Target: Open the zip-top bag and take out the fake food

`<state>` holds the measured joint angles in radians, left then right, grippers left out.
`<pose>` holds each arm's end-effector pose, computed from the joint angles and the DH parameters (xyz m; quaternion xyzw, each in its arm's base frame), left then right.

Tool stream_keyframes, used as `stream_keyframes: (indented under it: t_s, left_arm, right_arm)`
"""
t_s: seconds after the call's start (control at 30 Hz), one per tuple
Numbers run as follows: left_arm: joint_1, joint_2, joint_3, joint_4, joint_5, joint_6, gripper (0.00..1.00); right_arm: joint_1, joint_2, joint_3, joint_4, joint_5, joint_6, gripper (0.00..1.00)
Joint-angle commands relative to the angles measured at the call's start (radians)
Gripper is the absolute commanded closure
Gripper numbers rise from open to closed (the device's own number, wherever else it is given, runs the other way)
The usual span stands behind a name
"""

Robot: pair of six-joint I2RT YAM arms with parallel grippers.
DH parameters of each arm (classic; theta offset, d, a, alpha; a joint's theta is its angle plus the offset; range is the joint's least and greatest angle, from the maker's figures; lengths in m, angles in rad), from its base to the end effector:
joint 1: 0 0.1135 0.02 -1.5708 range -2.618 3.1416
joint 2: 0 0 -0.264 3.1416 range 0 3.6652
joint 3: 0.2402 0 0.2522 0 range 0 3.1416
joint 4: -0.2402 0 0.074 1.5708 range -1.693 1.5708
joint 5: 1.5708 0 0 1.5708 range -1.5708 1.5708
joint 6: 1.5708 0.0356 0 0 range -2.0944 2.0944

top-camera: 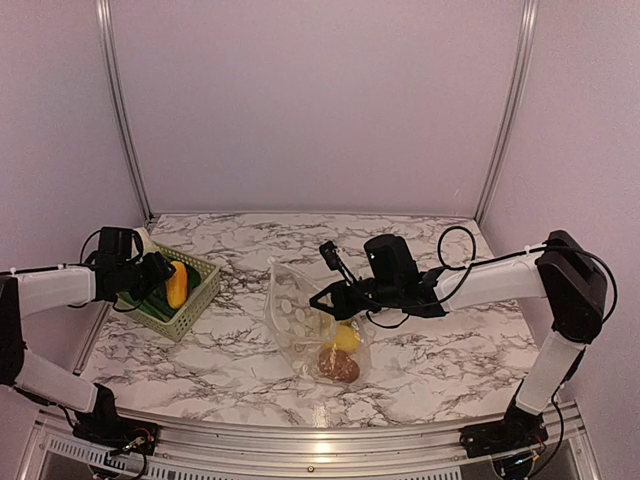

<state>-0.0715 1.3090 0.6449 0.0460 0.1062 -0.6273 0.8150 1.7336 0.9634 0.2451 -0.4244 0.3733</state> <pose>0.2697 -0.0231 0.2014 -0.2200 0.8601 -0.2011 0.4141 0.2448 0.2811 0.1932 -0.2881 0.8034 0.4245 0.3023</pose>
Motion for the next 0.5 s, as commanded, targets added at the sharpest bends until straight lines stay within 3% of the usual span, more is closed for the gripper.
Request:
stream_keyframes:
  t_s: [0.0,0.13,0.23,0.47]
  left_arm:
    - [-0.008,0.061,0.054,-0.019,0.091,0.110,0.35]
    - [-0.037,0.117,0.092,-0.089,0.099,0.177,0.23]
    - [-0.045,0.086,0.081,-0.085,0.097,0.180,0.04]
    - [-0.064,-0.088,0.068,-0.055,0.073,0.157,0.01]
  right_arm:
    - [-0.006,-0.008,0.000,-0.011,-0.001,0.010,1.00]
    - [-0.005,-0.003,0.006,-0.010,-0.008,0.010,1.00]
    - [-0.005,-0.006,0.008,-0.013,-0.006,0.008,1.00]
    - [-0.005,-0.012,0.013,-0.020,-0.005,0.003,1.00]
